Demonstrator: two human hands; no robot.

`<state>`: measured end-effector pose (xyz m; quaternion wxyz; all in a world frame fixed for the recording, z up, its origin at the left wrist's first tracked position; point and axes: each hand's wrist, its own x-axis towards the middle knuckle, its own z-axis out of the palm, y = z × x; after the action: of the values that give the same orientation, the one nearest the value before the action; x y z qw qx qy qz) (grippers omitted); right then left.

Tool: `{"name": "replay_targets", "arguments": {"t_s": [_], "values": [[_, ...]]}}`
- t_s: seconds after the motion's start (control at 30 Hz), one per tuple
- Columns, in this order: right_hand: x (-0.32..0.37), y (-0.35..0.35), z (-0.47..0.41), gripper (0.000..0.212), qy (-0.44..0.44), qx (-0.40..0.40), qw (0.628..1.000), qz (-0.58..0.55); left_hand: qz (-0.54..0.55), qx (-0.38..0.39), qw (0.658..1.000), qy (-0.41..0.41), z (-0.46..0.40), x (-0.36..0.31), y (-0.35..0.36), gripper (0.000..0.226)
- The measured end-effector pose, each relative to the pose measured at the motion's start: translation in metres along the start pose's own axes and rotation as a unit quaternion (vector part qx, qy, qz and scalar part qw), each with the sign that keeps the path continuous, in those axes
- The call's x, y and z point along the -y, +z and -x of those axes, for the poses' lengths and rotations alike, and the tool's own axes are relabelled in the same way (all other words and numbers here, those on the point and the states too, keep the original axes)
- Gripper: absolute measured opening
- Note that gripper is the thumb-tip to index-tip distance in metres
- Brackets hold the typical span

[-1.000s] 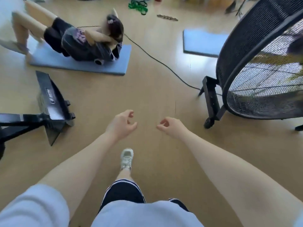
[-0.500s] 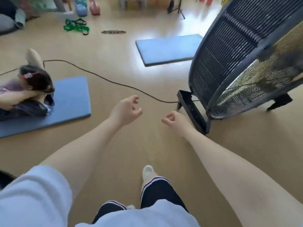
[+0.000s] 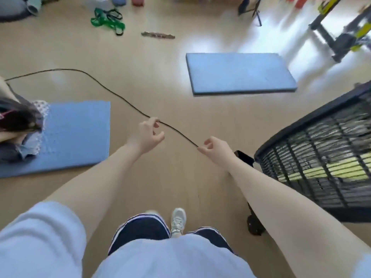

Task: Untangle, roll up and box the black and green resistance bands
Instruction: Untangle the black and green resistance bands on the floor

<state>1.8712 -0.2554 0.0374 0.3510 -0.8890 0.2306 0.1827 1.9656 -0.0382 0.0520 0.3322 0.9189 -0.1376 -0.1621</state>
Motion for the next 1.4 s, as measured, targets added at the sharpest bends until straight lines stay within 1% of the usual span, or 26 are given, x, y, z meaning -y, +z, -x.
{"name": "replay_targets", "arguments": {"t_s": [0.17,0.3,0.4,0.47,0.57,0.63,0.73,0.8,0.9,1.03,1.13,1.23,1.4], "values": [[0.062,-0.028,-0.115,0.041,-0.049,0.025,0.998,0.021,0.019,-0.033,0.998,-0.058,-0.106,0.015,-0.03,0.044],[0.114,-0.05,-0.228,0.039,-0.085,0.038,0.995,0.023,0.006,-0.049,0.997,-0.059,-0.212,0.039,-0.056,0.044],[0.155,-0.072,-0.322,0.039,-0.086,0.039,0.995,0.021,-0.004,-0.045,0.997,-0.068,-0.306,0.055,-0.082,0.047],[0.186,-0.095,-0.382,0.039,-0.077,0.044,0.996,0.025,-0.02,-0.028,0.997,-0.075,-0.372,0.059,-0.104,0.047],[0.226,-0.132,-0.459,0.037,-0.062,0.04,0.997,0.003,-0.044,0.011,0.996,-0.075,-0.464,0.048,-0.135,0.047],[0.244,-0.157,-0.506,0.034,-0.047,0.035,0.998,-0.017,-0.041,0.026,0.997,-0.063,-0.523,0.034,-0.151,0.047],[0.263,-0.196,-0.575,0.028,-0.021,0.017,0.999,-0.042,-0.015,0.028,0.999,-0.041,-0.607,0.011,-0.169,0.048],[0.274,-0.222,-0.623,0.027,-0.013,0.002,0.999,-0.035,-0.005,0.024,0.999,-0.024,-0.663,0.001,-0.178,0.048],[0.293,-0.256,-0.704,0.029,-0.019,0.001,0.999,-0.038,0.004,0.016,1.0,-0.001,-0.752,-0.01,-0.188,0.048],[0.331,-0.294,-0.824,0.031,-0.032,0.001,0.999,-0.01,-0.01,0.012,1.0,0.003,-0.875,-0.016,-0.205,0.047],[0.375,-0.317,-0.909,0.031,-0.037,0.04,0.998,0.015,-0.007,0.011,0.999,-0.035,-0.956,-0.01,-0.231,0.046],[0.43,-0.334,-0.98,0.033,-0.063,0.077,0.994,0.049,-0.008,0.007,0.997,-0.077,-1.018,0.005,-0.267,0.046],[0.536,-0.333,-1.071,0.033,-0.123,0.136,0.98,0.08,0.028,-0.05,0.984,-0.169,-1.086,0.054,-0.334,0.044]]}}
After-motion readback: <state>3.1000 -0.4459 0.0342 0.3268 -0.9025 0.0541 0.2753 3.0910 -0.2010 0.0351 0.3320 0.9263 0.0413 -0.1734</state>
